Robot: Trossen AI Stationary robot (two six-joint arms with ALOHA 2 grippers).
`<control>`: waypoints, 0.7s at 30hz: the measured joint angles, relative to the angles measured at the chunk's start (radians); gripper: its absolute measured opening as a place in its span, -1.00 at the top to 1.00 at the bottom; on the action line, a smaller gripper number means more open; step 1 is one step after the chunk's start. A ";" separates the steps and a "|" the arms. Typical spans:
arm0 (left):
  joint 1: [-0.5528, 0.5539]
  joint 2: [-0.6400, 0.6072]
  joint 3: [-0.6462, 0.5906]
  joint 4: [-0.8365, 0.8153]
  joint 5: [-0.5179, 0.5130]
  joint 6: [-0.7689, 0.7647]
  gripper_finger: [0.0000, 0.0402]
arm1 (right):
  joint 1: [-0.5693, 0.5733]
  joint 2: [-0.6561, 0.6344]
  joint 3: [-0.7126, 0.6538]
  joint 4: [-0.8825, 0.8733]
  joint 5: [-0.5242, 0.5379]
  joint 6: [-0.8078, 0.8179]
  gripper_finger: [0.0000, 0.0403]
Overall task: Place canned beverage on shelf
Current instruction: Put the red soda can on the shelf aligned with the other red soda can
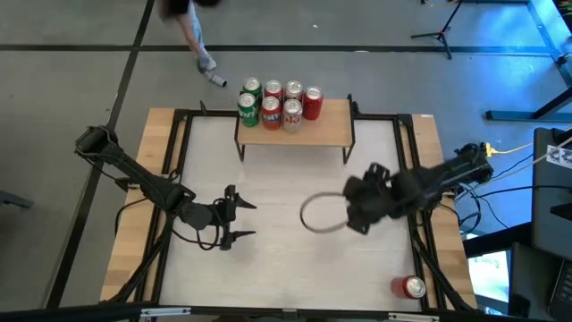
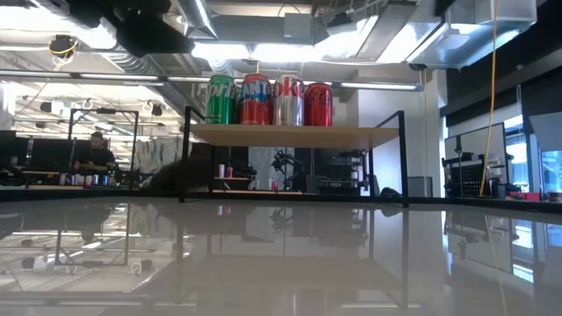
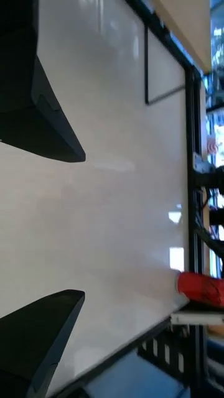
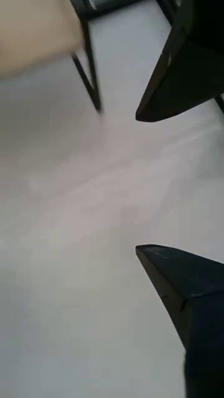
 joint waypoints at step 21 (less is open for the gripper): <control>-0.018 0.070 0.000 0.107 0.062 -0.129 -0.71 | 0.573 0.016 -0.029 -0.002 -0.091 0.457 -0.66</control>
